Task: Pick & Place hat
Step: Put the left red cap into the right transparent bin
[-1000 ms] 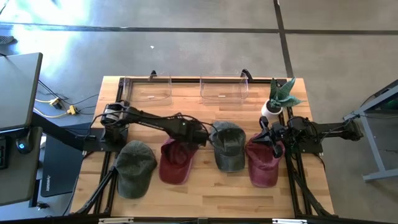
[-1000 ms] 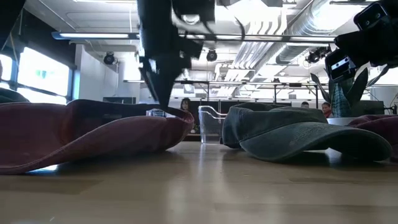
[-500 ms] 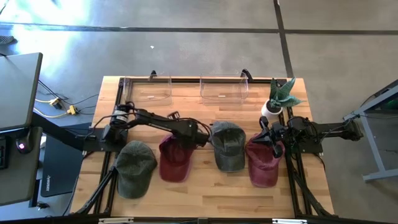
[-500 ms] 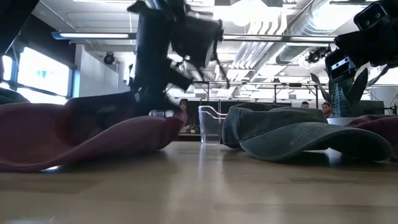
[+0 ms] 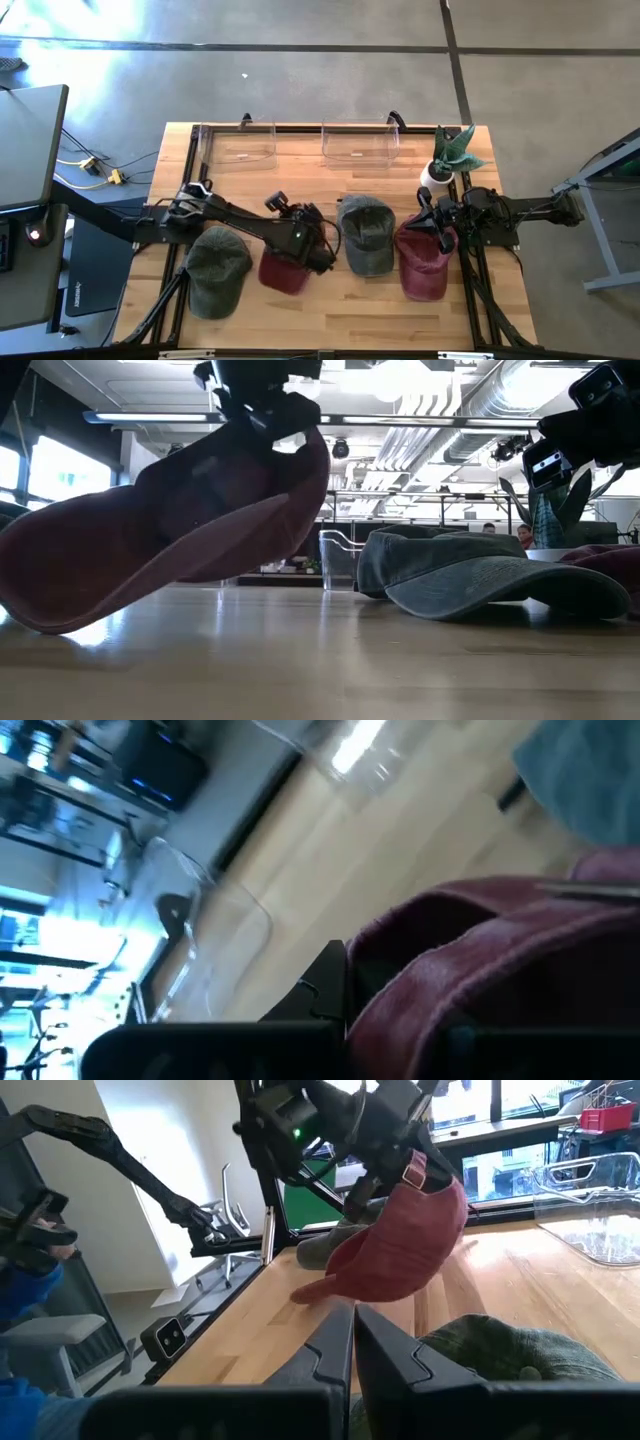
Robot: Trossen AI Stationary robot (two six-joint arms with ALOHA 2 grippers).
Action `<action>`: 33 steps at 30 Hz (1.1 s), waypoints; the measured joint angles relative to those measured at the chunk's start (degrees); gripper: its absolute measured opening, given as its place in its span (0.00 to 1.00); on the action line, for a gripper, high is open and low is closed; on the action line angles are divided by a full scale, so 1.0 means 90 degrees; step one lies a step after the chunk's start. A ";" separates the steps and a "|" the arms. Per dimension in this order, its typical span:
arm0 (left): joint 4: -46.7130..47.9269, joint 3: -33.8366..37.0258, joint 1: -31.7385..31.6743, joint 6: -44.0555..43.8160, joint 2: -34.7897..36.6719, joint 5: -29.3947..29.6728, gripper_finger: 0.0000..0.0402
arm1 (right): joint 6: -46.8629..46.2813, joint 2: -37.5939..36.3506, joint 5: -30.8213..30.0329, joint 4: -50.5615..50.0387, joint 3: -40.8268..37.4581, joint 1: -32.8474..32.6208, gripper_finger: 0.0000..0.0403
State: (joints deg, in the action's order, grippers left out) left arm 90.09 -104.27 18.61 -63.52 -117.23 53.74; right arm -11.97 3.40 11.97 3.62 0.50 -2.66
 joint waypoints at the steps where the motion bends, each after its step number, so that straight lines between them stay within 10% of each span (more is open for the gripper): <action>1: -0.0005 -0.0002 0.0016 -0.0040 0.0001 0.0155 0.01 | 0.0000 0.0000 0.0002 0.0000 -0.0001 -0.0002 0.03; 11: -0.0126 -0.0004 0.0017 -0.0014 0.0002 0.1433 0.01 | 0.0000 0.0000 0.0000 0.0002 -0.0001 0.0000 0.03; 33: -0.1150 0.0155 0.0118 0.1246 0.0007 0.1150 0.00 | -0.1145 0.0002 -0.0486 0.1585 0.0001 0.0000 0.03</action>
State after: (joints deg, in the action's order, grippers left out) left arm 79.73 -102.88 19.67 -52.31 -117.16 64.09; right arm -22.27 3.42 7.59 17.88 0.51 -2.66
